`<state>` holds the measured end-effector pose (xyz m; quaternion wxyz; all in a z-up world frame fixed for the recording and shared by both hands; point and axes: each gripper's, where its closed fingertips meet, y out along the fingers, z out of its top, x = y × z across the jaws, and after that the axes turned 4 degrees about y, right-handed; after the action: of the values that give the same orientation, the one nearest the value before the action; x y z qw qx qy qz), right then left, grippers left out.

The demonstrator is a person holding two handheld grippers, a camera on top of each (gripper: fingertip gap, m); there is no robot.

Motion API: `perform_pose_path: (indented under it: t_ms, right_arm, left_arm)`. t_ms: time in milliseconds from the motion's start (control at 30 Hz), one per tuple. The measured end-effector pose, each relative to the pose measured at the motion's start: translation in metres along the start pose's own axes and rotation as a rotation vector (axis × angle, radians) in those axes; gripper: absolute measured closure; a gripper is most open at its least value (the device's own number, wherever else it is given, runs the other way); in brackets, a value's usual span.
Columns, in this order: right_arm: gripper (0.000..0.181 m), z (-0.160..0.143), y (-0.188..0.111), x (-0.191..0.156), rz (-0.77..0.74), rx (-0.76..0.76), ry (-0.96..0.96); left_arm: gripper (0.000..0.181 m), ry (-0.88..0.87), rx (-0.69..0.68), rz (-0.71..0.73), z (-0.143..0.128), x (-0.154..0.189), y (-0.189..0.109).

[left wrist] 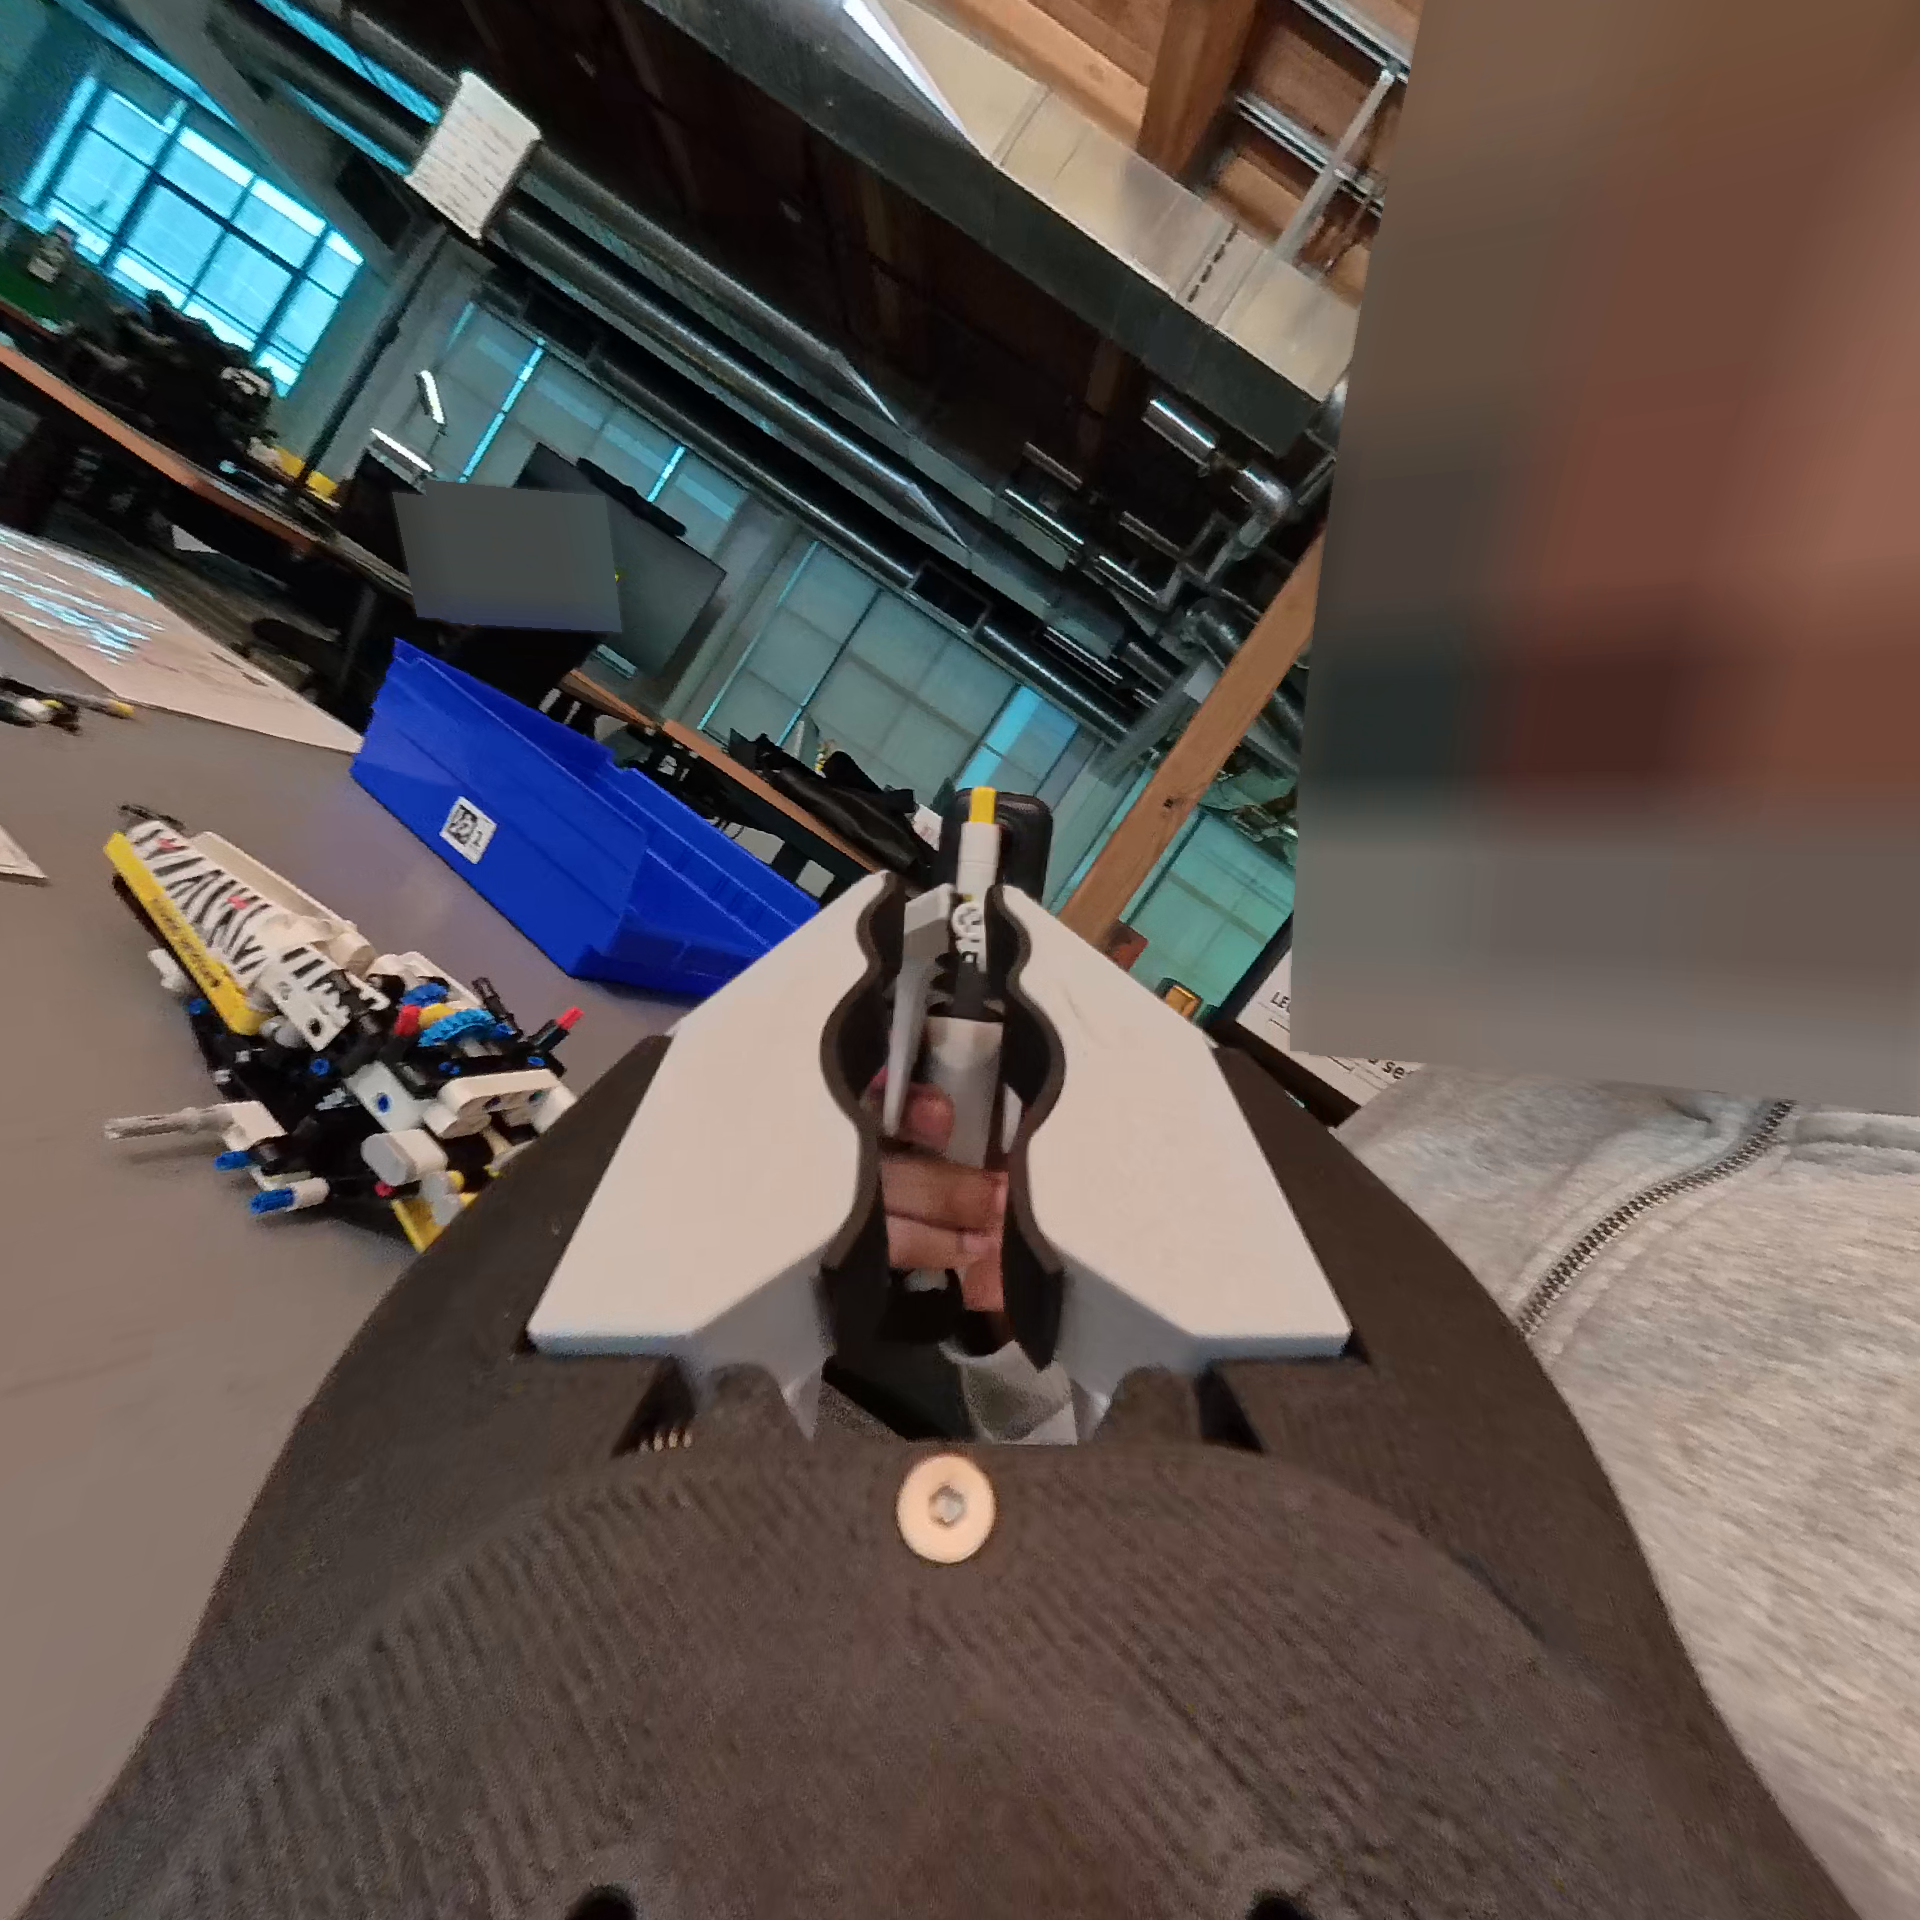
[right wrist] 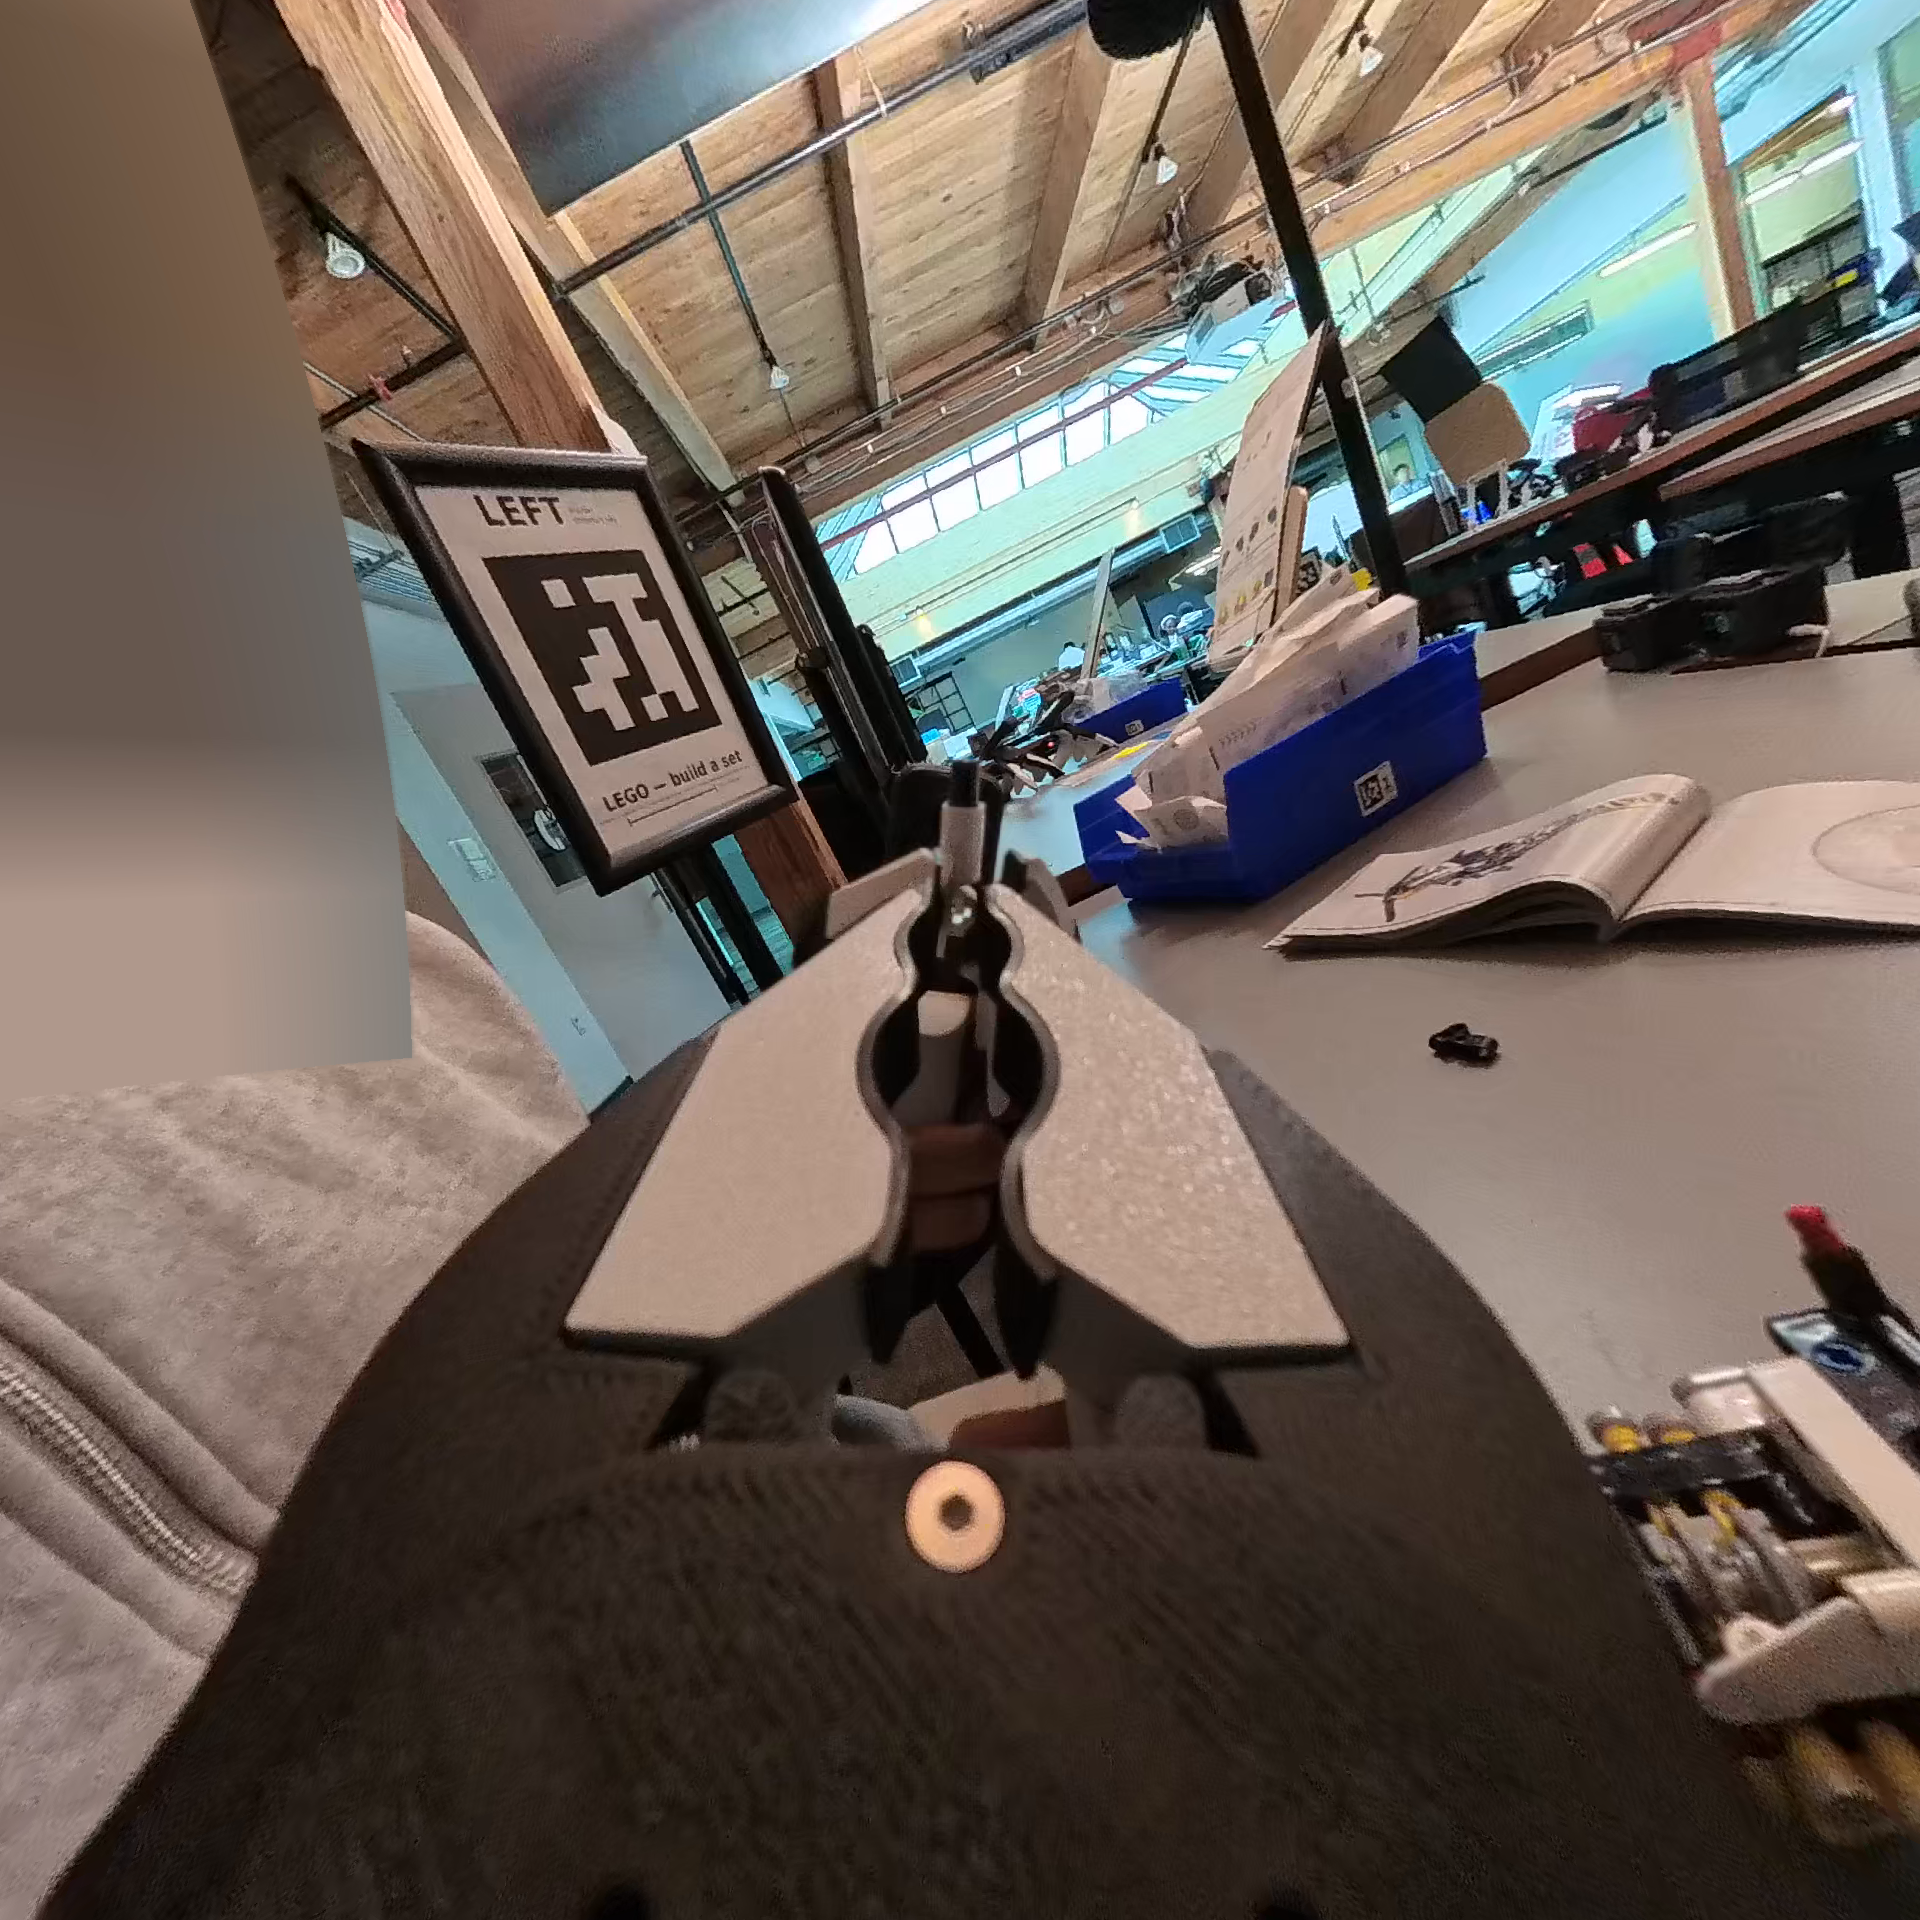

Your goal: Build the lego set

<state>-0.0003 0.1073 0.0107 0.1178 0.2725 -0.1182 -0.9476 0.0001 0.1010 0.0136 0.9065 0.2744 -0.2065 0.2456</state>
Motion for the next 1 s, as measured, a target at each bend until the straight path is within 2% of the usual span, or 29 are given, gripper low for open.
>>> perform_pose_path:
  t_ms: [33,100,200,300,400,467,600,767,933,1000]
  right_arm:
    - [0.178,0.002,-0.002,0.0,-0.004,0.002,-0.002]
    - [0.177,0.01,-0.01,0.004,-0.045,0.007,-0.04]
    - [0.177,0.03,-0.032,0.018,-0.206,0.009,-0.194]
    - [0.177,0.042,-0.057,0.038,-0.42,-0.091,-0.385]
    - [0.177,0.048,-0.076,0.049,-0.569,-0.193,-0.512]
    - [0.177,0.041,-0.083,0.05,-0.601,-0.259,-0.507]
    - [0.177,-0.007,-0.087,0.043,-0.52,-0.449,-0.295]
    - [0.177,-0.042,-0.114,0.046,-0.551,-0.562,-0.192]
    - [0.176,-0.025,-0.175,0.063,-0.785,-0.683,-0.334]
    - [0.176,-0.018,-0.191,0.061,-0.822,-0.711,-0.334]
  left_arm:
    - [0.169,0.004,-0.004,0.018,0.0,-0.004,-0.001]
    - [0.168,0.004,-0.031,0.071,-0.004,-0.014,-0.003]
    - [0.162,-0.031,-0.126,0.147,-0.022,-0.033,-0.001]
    - [0.156,-0.008,-0.212,0.247,-0.04,-0.055,0.002]
    - [0.149,0.037,-0.31,0.361,-0.055,-0.08,0.004]
    - [0.146,0.02,-0.412,0.367,-0.074,-0.086,0.009]
    - [0.143,0.018,-0.582,0.409,-0.111,-0.096,0.012]
    - [0.143,-0.052,-0.556,0.345,-0.12,-0.089,0.031]
    - [0.142,-0.044,-0.634,0.218,-0.145,-0.078,0.083]
    - [0.126,-0.008,-0.712,0.18,-0.161,-0.069,0.103]
